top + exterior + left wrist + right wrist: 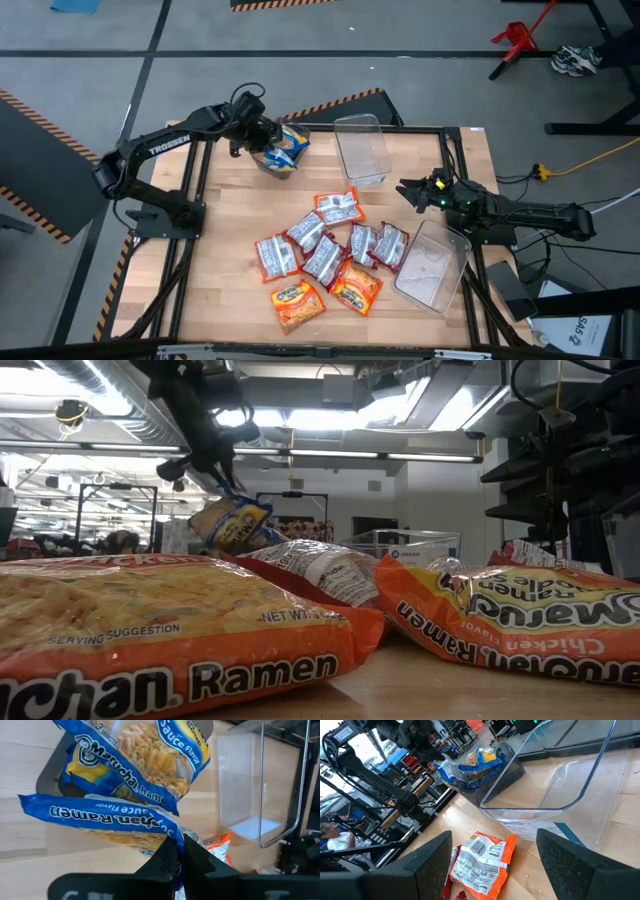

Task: Sort Maruchan noodles
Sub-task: Put the blue noodle pack into the black bin

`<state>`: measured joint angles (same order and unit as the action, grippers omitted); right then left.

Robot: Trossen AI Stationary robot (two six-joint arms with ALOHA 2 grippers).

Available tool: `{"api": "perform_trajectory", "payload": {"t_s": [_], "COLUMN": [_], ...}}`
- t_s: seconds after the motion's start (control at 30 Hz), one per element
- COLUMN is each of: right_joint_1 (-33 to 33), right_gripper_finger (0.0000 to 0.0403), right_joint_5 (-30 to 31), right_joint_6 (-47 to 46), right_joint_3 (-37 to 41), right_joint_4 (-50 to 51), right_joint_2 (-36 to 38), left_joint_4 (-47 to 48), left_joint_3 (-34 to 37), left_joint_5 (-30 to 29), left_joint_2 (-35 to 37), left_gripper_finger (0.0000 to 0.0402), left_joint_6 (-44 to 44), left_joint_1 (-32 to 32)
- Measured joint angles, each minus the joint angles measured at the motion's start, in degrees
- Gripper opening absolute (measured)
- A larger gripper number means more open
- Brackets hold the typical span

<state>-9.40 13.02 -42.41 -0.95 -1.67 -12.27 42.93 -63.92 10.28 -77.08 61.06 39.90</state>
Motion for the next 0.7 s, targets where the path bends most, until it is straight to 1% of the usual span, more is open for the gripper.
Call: {"api": "perform_trajectory", "payload": {"t_s": [0.17,0.3,0.5,0.7], "right_joint_1": [0.0,0.0,0.0,0.0], "right_gripper_finger": [0.0278,0.0278,0.0278,0.0278], "right_joint_5": [0.0,0.0,0.0,0.0], "right_joint_6": [0.0,0.7,0.7,0.8], "right_joint_3": [0.0,0.0,0.0,0.0], "right_joint_4": [0.0,0.0,0.0,0.0], "right_joint_2": [0.0,0.0,0.0,0.0], "left_joint_4": [-0.1,-0.8,-7.4,-4.5], "left_joint_3": [0.0,0.0,0.0,0.2], "left_joint_5": [0.8,3.5,6.0,5.7], "left_joint_2": [-0.2,-0.2,-0.2,-0.6], "left_gripper_finger": [0.0001,0.0001,0.0000,0.0000], "left_joint_6": [-0.8,-0.4,1.8,0.7], "left_joint_1": [2.8,5.0,5.0,5.1]}}
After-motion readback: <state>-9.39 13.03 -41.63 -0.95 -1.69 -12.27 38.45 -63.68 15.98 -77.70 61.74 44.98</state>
